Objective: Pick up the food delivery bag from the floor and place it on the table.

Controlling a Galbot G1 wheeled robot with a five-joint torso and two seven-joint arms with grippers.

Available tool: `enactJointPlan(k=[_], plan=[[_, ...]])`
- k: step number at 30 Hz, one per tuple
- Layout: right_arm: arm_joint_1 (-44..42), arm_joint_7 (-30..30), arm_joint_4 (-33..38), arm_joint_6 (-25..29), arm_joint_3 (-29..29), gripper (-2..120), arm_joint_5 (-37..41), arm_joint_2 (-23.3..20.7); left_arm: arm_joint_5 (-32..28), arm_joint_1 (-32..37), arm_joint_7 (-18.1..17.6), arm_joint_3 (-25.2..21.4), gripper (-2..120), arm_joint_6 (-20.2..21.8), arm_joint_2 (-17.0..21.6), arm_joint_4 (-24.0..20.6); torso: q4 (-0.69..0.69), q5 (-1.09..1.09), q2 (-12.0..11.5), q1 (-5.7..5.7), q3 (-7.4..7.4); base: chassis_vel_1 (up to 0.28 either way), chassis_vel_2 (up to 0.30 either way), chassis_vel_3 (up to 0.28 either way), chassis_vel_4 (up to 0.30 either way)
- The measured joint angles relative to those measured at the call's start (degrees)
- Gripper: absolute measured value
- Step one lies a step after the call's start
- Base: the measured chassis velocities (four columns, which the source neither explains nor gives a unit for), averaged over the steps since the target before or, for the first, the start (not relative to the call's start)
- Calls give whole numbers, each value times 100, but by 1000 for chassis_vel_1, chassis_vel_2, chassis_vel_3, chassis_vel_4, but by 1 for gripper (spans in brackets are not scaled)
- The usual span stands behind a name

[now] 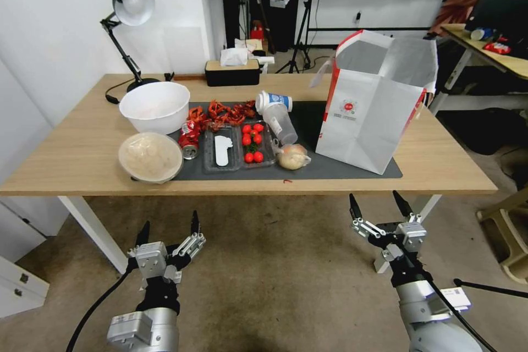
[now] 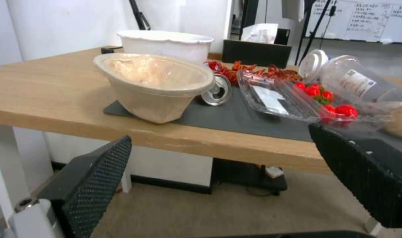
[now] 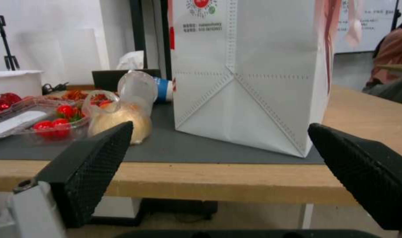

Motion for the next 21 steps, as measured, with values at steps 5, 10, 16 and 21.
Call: enactJointPlan(k=[5, 10, 16, 21], plan=[[11, -2, -9, 17, 13, 100, 82, -81, 44, -3, -59, 17, 100, 37, -28, 0, 1, 0, 0, 0, 0, 0, 0, 0, 0], [15, 0, -9, 19, 14, 100, 91, -90, 47, -2, -74, 19, 100, 44, -31, -1, 0, 0, 0, 0, 0, 0, 0, 0, 0], [19, 2, -7, 20, 14, 100, 95, -92, 48, -2, -78, 22, 100, 47, -33, -2, 0, 0, 0, 0, 0, 0, 0, 0, 0], [21, 4, -6, 20, 14, 100, 96, -94, 47, -2, -81, 22, 100, 51, -33, -3, 0, 0, 0, 0, 0, 0, 0, 0, 0]])
